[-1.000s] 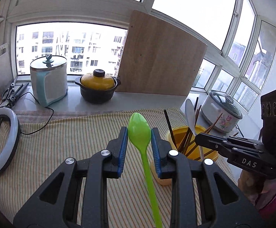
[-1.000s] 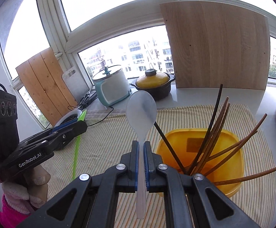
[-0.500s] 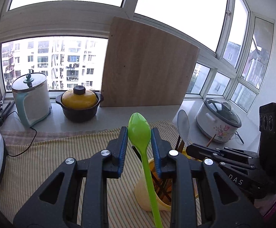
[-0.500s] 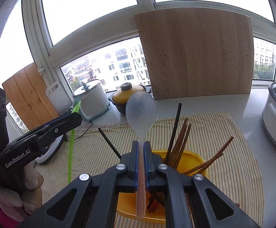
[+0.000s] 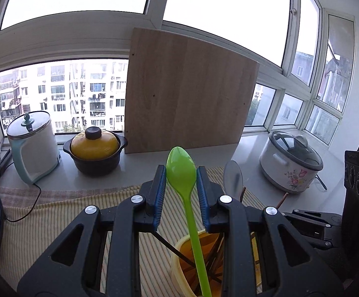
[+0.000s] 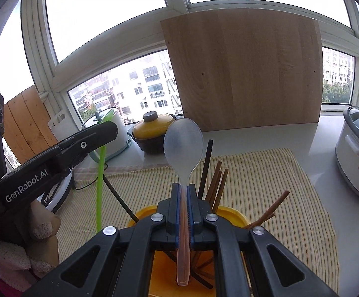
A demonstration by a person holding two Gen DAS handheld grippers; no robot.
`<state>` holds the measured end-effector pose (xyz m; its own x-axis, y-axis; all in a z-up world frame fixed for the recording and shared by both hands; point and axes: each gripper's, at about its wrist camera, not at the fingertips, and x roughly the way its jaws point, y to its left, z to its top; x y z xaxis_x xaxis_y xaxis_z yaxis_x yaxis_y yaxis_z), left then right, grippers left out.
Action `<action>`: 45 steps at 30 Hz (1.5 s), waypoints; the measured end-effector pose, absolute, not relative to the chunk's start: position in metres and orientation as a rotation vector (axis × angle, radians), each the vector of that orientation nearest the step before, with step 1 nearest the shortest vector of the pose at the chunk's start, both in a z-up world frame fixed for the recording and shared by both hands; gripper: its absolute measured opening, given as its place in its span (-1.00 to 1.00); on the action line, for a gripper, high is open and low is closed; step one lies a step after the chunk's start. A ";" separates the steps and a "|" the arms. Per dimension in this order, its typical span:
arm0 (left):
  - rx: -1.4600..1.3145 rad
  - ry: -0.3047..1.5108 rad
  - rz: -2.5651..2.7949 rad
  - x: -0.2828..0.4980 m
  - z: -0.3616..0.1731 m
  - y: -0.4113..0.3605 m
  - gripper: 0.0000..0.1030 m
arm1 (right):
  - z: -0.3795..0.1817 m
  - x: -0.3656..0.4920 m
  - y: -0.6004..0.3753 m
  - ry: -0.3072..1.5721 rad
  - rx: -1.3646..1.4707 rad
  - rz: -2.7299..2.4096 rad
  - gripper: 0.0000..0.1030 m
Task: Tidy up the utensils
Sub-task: 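Open the left tool to drop the green spoon while the right tool releases the clear spoon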
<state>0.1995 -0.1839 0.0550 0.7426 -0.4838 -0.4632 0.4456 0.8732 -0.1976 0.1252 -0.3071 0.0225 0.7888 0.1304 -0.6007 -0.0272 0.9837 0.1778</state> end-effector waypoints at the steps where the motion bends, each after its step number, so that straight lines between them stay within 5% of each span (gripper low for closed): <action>1: -0.078 0.530 -0.511 0.200 0.054 -0.185 -0.54 | 0.022 0.125 -0.307 0.657 0.158 0.081 -0.95; 38: -0.091 0.557 -0.541 0.180 0.036 -0.178 -0.53 | 0.008 0.101 -0.317 0.675 0.172 0.049 -0.93; 45: -0.090 0.557 -0.543 0.164 0.035 -0.166 -0.53 | 0.014 0.087 -0.307 0.662 0.140 0.039 -0.77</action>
<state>0.1637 -0.1655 0.0355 0.7123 -0.5134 -0.4786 0.4656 0.8559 -0.2252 0.0868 -0.3071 0.0139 0.7883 0.0809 -0.6099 0.0085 0.9898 0.1424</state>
